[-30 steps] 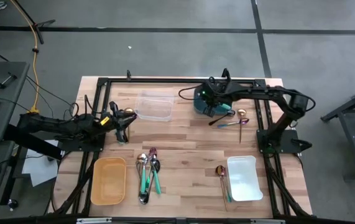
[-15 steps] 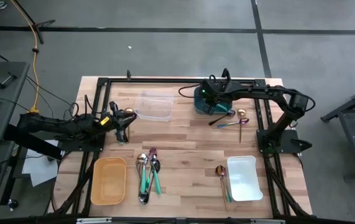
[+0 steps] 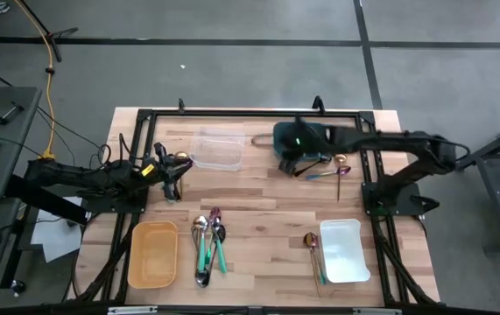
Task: Sort silverware by color (type)
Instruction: Put the green spoon into the blue bin
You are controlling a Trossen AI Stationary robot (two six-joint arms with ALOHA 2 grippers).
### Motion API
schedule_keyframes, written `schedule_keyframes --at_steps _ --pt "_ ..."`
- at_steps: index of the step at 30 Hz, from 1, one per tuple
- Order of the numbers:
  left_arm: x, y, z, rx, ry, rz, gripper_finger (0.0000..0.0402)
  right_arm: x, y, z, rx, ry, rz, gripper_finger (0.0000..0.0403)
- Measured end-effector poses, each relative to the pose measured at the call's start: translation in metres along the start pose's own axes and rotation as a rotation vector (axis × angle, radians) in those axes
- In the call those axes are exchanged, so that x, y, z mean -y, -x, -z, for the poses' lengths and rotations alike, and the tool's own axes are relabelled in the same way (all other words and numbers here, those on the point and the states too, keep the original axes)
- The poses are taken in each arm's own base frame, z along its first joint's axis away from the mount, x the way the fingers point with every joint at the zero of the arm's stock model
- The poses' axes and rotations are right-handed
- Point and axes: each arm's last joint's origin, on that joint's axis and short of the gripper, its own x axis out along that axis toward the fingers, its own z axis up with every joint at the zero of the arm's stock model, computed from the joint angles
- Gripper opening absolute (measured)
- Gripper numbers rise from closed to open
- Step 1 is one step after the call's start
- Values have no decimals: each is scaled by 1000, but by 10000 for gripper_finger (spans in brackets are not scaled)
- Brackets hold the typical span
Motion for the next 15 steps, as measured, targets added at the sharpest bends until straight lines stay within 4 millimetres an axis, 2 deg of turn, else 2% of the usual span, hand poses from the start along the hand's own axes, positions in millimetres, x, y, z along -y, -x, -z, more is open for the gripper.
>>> schedule_keyframes --at_steps 4,8,11,15 --pt "1 0 0 0 30 20 74 -45 1 13 215 43 -128 114" --pt "2 0 0 4 52 65 74 -78 -4 32 443 21 -191 114" --pt "2 0 0 6 52 77 74 -92 -6 45 568 12 -209 114" --pt "2 0 0 5 48 75 74 -96 -2 50 677 -12 -235 114"
